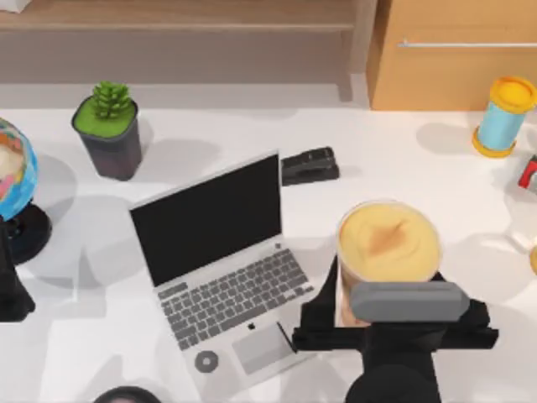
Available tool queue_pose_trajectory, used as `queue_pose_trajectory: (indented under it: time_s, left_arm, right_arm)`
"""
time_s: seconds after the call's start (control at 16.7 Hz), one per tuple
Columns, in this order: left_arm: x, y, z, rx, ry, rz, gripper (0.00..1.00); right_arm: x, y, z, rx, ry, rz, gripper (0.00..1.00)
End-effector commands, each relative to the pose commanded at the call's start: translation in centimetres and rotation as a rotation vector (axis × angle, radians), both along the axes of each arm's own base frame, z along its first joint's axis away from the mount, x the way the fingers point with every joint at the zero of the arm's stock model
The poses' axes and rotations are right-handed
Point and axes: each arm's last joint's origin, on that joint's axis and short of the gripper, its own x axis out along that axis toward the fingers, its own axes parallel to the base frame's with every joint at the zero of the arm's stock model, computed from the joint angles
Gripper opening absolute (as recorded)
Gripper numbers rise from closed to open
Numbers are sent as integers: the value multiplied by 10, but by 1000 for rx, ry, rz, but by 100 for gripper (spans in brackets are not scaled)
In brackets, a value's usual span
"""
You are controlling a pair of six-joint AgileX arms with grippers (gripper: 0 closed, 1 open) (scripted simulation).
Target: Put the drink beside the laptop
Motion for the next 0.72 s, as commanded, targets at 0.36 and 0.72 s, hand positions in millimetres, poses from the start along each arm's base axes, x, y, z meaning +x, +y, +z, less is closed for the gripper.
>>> queue_pose_trajectory:
  time_s: [0.36,0.72]
  left_arm:
    - [0,0,0,0,0,0,100]
    - [0,0,0,0,0,0,100]
  right_arm:
    - [0,0,0,0,0,0,98]
    - [0,0,0,0,0,0,100]
